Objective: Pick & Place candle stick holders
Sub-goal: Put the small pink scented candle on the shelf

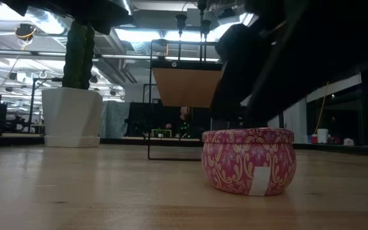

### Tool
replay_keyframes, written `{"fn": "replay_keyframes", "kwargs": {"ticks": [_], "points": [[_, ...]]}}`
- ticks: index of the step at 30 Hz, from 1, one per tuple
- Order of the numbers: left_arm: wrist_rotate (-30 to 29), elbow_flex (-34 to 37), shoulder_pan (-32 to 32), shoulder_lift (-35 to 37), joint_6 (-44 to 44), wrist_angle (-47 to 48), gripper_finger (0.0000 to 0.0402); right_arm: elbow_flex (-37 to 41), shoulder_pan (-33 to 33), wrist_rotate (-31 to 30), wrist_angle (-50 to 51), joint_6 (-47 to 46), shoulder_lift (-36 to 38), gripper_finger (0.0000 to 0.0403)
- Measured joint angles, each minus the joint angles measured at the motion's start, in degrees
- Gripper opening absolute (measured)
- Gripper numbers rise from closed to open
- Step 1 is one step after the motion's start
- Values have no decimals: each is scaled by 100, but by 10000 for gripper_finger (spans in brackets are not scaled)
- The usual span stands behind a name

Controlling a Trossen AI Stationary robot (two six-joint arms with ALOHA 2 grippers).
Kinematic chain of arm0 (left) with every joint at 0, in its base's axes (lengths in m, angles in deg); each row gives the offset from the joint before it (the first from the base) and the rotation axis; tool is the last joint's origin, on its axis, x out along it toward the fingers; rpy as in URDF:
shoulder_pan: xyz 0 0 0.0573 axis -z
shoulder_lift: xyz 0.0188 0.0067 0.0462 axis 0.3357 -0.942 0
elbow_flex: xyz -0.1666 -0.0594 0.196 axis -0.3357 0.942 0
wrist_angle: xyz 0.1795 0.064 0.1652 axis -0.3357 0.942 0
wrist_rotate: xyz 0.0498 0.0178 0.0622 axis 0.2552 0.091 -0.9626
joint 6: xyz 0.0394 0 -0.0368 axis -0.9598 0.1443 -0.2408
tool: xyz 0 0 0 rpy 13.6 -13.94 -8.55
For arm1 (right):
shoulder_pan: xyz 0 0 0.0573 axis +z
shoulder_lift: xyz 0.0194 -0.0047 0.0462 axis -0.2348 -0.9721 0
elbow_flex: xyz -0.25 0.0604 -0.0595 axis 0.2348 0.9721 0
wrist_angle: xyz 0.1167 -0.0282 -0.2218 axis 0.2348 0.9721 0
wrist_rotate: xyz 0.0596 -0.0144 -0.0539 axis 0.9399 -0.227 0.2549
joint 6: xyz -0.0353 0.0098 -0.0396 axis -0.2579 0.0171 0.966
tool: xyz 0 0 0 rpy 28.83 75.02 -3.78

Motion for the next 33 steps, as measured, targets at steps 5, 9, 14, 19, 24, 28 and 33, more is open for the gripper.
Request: {"fn": "replay_keyframes", "kwargs": {"ticks": [5,9,14,19,24,28,33], "points": [[0,0,0,2,0,-1,122,-2,-147,384,-173,-106,-201,394],[0,0,2,2,0,-1,124,-2,-228,502,-171,-278,-354,394],[0,0,0,0,0,1,123,-3,-242,509,-85,-576,-402,394],[0,0,2,0,0,-1,123,-2,-238,509,141,-1003,-402,389],[0,2,0,0,2,1,124,-2,-238,507,186,-1025,-402,341],[0,0,2,1,1,-1,122,-2,-255,494,140,-1025,-402,289],[0,0,2,2,0,-1,125,-2,-284,534,82,-1040,-332,290]]}}
